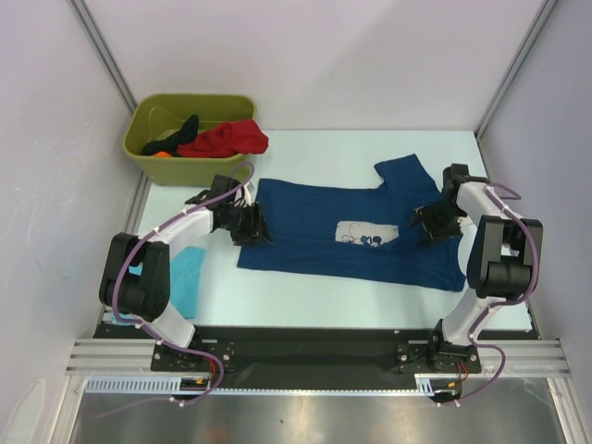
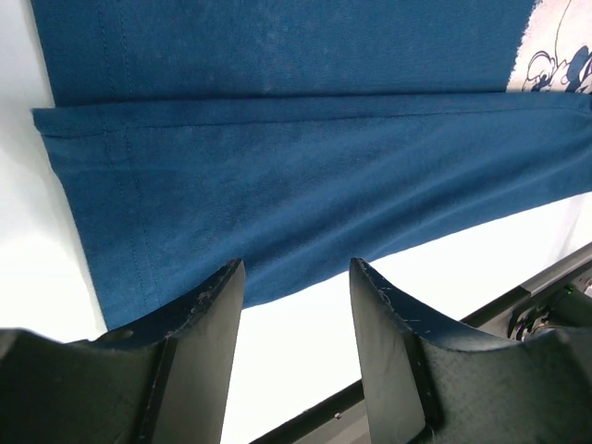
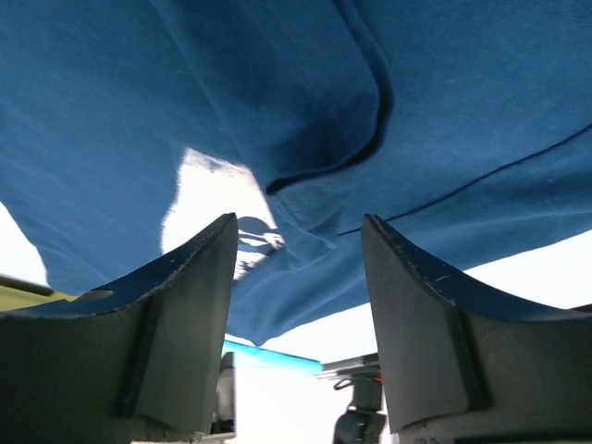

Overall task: Fold and stack the t-shirts
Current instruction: Fold the tshirt

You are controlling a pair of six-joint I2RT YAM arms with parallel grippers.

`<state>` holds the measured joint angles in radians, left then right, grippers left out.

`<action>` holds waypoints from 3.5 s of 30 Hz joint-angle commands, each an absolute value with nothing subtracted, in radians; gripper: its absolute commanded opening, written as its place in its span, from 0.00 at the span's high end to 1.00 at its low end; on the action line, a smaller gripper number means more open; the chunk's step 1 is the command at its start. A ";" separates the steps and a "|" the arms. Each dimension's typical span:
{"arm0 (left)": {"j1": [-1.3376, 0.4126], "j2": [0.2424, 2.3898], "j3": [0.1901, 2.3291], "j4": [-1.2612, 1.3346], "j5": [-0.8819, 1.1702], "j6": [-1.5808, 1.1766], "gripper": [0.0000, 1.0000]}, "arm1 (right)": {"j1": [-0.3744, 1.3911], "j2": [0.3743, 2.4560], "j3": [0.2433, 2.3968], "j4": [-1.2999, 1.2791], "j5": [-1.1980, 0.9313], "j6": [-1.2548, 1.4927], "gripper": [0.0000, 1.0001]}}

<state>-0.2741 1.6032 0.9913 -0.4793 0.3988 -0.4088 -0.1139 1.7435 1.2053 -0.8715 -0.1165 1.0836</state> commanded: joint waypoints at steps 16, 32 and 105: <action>-0.245 1.598 0.997 -0.442 0.417 -0.387 0.45 | -0.087 1.821 1.252 -0.881 -0.106 1.184 0.87; -0.244 1.612 0.999 -0.439 0.420 -0.391 0.45 | -0.006 1.902 1.445 -0.821 -0.061 1.138 1.00; -0.221 1.524 0.962 -0.590 0.164 -0.410 0.54 | -0.390 1.537 1.167 -0.894 0.193 0.526 0.59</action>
<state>-0.2100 1.6371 0.9390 -0.5175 0.2642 -0.4831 -0.4225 1.6257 1.0695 -0.8917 0.1734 0.5838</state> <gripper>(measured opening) 0.445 0.357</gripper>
